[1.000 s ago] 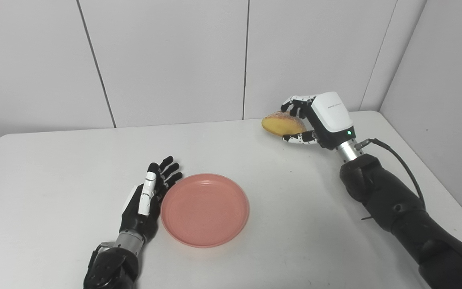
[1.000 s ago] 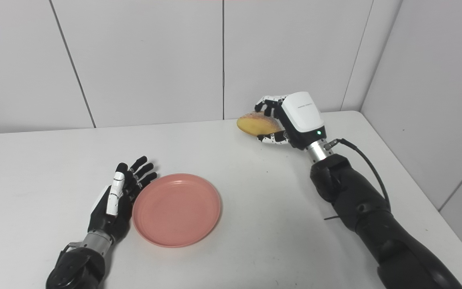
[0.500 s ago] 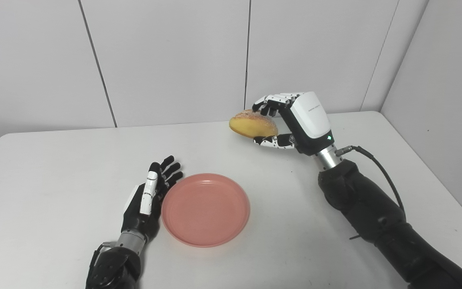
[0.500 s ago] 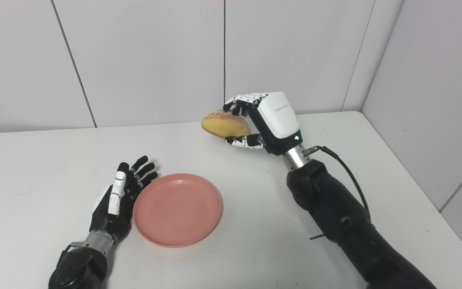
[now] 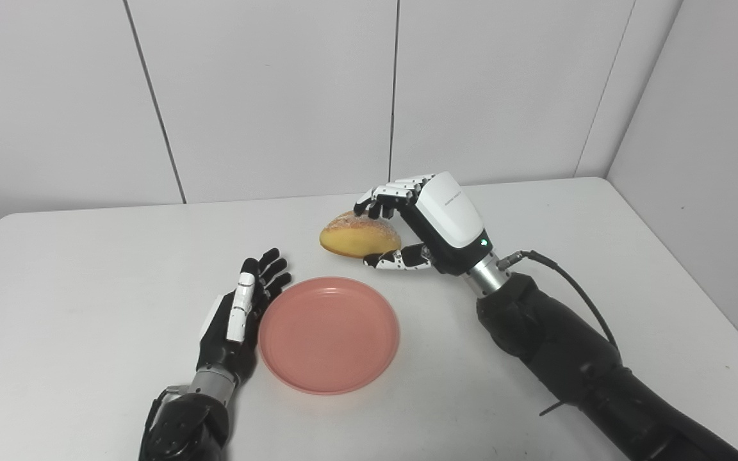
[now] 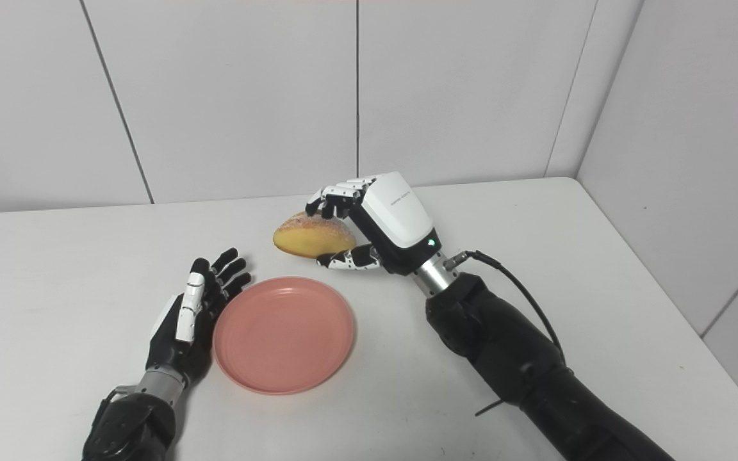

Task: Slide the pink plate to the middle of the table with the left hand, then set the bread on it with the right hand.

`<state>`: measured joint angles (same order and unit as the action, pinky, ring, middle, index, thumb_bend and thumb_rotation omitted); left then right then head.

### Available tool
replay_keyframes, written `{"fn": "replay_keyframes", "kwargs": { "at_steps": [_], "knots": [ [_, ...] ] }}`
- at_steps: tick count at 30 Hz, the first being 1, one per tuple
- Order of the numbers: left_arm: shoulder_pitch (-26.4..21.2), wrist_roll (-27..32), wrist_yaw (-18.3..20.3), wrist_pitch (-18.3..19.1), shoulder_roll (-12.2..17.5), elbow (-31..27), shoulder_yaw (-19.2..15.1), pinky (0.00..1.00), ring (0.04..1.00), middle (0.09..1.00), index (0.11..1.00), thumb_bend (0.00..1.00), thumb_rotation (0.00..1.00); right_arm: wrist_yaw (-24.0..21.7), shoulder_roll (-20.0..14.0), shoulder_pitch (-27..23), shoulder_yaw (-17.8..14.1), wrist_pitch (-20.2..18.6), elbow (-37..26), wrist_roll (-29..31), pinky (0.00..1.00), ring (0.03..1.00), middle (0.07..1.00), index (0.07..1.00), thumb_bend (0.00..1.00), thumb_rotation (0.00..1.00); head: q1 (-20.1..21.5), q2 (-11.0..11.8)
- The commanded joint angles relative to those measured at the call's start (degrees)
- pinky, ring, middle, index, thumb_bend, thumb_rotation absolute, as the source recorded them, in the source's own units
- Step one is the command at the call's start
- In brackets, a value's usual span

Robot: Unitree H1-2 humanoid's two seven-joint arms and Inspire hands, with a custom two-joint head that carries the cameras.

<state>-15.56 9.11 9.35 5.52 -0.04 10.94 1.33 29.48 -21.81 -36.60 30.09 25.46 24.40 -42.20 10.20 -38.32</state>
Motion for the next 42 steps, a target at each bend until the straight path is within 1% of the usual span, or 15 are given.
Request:
{"fn": "replay_keyframes", "kwargs": {
  "at_steps": [1,4,6,12,15,18,22,24,28,30,31,32,34,38,42],
  "knots": [
    [-1.89,-0.68,-0.87,-1.92,-0.32,-0.09,-0.23,0.97,0.906,0.923,0.876,0.73,1.00,0.77,0.45,-2.75,0.16,1.46,-1.14,1.24,0.31,0.377,0.441,0.532,0.52,0.00,-0.17,0.01],
    [-1.98,-0.53,-0.73,-2.17,-0.32,0.20,-0.47,0.99,0.914,0.919,0.876,0.73,1.00,-0.45,1.29,-2.37,0.40,1.44,-1.45,1.40,0.29,0.358,0.432,0.535,0.52,0.00,-0.42,-0.02],
    [-2.01,-0.41,-0.77,-2.36,-0.40,0.29,-0.63,0.98,0.911,0.912,0.875,0.72,1.00,-0.91,1.71,-2.02,0.39,1.45,-1.68,0.87,0.31,0.391,0.446,0.530,0.52,0.00,-0.48,-0.09],
    [-2.41,-0.26,-1.01,-3.33,-0.49,1.04,-1.11,0.98,0.907,0.918,0.888,0.70,1.00,-3.06,2.53,-0.99,2.86,1.45,-1.81,1.99,0.33,0.413,0.455,0.527,0.52,0.00,-0.77,-0.34],
    [-2.49,-0.40,-1.32,-3.59,-0.69,1.11,-1.36,0.95,0.902,0.913,0.887,0.69,1.00,-2.44,2.70,-0.88,4.05,1.46,-1.47,2.17,0.33,0.414,0.456,0.525,0.52,0.00,-0.77,-0.34],
    [-2.58,-0.32,-1.47,-3.63,-0.93,1.01,-1.56,0.96,0.907,0.913,0.886,0.68,1.00,-2.39,3.18,-0.44,5.01,1.46,-0.77,2.84,0.34,0.422,0.459,0.521,0.52,0.00,-1.08,-0.53],
    [-2.67,-0.30,-1.54,-3.58,-1.15,0.88,-1.79,0.98,0.914,0.904,0.881,0.67,1.00,-4.15,2.99,-0.12,6.73,1.46,-0.85,4.49,0.37,0.450,0.472,0.511,0.52,0.00,-1.12,-0.59],
    [-2.62,-0.30,-1.61,-3.45,-1.24,0.73,-1.88,0.96,0.910,0.900,0.878,0.66,1.00,-4.90,2.71,-0.15,7.71,1.45,-0.99,5.27,0.40,0.474,0.482,0.499,0.52,0.00,-1.13,-0.63],
    [-2.64,-0.66,-1.74,-3.31,-1.20,0.49,-1.69,0.96,0.913,0.900,0.879,0.65,1.00,-6.45,2.28,-0.24,9.24,1.46,-0.86,5.61,0.41,0.482,0.486,0.494,0.52,0.00,-1.60,-0.59],
    [-2.66,-0.81,-1.91,-3.37,-1.23,0.49,-1.62,0.97,0.913,0.902,0.878,0.66,1.00,-7.45,2.21,-0.10,9.40,1.46,-0.79,5.72,0.40,0.477,0.483,0.498,0.52,0.00,-1.94,-0.61],
    [-2.67,-0.88,-1.98,-3.38,-1.24,0.50,-1.60,0.99,0.918,0.906,0.877,0.66,1.00,-7.78,2.19,-0.04,9.47,1.46,-0.73,5.77,0.36,0.443,0.466,0.515,0.52,0.00,-1.94,-0.61],
    [-2.68,-0.86,-2.04,-3.35,-1.27,0.48,-1.61,1.00,0.920,0.907,0.876,0.67,1.00,-7.83,2.12,-0.06,9.73,1.46,-0.54,5.98,0.35,0.433,0.461,0.520,0.52,0.00,-1.94,-0.61],
    [-2.66,-0.84,-2.13,-3.22,-1.33,0.30,-1.57,0.98,0.915,0.906,0.875,0.66,1.00,-8.76,2.03,0.02,10.01,1.45,-0.33,6.97,0.32,0.408,0.446,0.529,0.52,0.00,-2.03,-0.68],
    [-2.62,-0.61,-2.07,-3.17,-1.37,0.13,-1.52,0.97,0.910,0.904,0.877,0.66,1.00,-9.67,1.63,-0.20,11.00,1.46,-0.14,8.21,0.31,0.384,0.432,0.534,0.52,0.00,-2.01,-0.74],
    [-2.58,-0.97,-2.18,-2.54,-1.20,-0.28,-1.29,0.97,0.910,0.903,0.878,0.67,1.00,-11.21,1.65,-0.33,10.31,1.46,0.11,7.75,0.30,0.381,0.431,0.534,0.52,0.00,-1.97,-0.87]
  ]
}}
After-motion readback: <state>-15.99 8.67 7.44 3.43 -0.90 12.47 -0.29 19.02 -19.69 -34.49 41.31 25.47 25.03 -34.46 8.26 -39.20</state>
